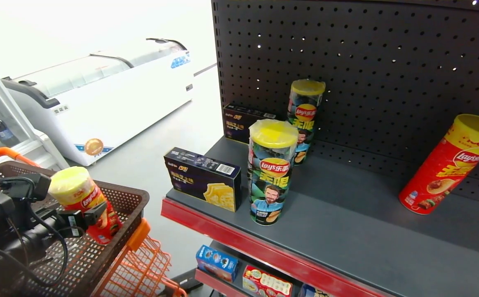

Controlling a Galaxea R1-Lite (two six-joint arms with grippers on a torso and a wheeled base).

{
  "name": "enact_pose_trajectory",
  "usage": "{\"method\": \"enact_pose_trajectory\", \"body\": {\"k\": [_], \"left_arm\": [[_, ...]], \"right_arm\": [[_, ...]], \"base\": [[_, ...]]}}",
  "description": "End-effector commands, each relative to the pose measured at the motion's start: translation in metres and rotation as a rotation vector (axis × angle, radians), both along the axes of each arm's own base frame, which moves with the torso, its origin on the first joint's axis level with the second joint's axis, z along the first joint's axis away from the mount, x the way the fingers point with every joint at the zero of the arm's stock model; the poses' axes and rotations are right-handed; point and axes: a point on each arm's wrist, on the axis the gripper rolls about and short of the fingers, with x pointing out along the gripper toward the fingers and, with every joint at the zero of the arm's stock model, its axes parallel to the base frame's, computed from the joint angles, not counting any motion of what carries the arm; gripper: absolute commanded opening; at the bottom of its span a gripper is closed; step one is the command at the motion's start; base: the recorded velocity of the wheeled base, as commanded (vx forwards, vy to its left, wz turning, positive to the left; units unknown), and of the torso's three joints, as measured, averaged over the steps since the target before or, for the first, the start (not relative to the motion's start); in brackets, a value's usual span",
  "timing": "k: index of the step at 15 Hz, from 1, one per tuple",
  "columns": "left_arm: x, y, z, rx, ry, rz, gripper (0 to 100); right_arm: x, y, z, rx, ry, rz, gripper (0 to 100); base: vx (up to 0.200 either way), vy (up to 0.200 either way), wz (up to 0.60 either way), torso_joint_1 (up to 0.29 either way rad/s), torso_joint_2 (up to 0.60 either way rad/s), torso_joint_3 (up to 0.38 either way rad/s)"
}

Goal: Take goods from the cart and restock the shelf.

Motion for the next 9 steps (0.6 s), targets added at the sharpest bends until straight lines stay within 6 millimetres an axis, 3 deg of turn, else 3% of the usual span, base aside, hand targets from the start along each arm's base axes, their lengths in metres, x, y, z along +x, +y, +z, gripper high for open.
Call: {"method": "enact_pose_trajectory", "body": {"k": [1, 4, 8, 9], "left_arm": [[0.013, 0.003, -0.014, -0.014, 0.041, -0.001, 100], [0.029, 0.003, -0.016, -0.004, 0.003, -0.013, 100], [0.032, 0.003, -0.016, 0.000, -0.012, -0.017, 100], [0.034, 0.004, -0.014, 0.004, -0.024, -0.017, 0]], "right_arm": [[0.000, 0.000, 0.000, -0.001, 0.001, 0.000, 100], [0.000, 0.000, 0.000, -0.001, 0.001, 0.000, 100], [0.000, 0.000, 0.000, -0.001, 0.001, 0.000, 100], [0.000, 0.000, 0.000, -0.001, 0.001, 0.000, 100]], "base": [[0.000, 0.000, 0.00, 0.000, 0.00, 0.000], [0.000, 0.000, 0.00, 0.000, 0.00, 0.000], [0.000, 0.000, 0.00, 0.000, 0.00, 0.000], [0.000, 0.000, 0.00, 0.000, 0.00, 0.000]]}}
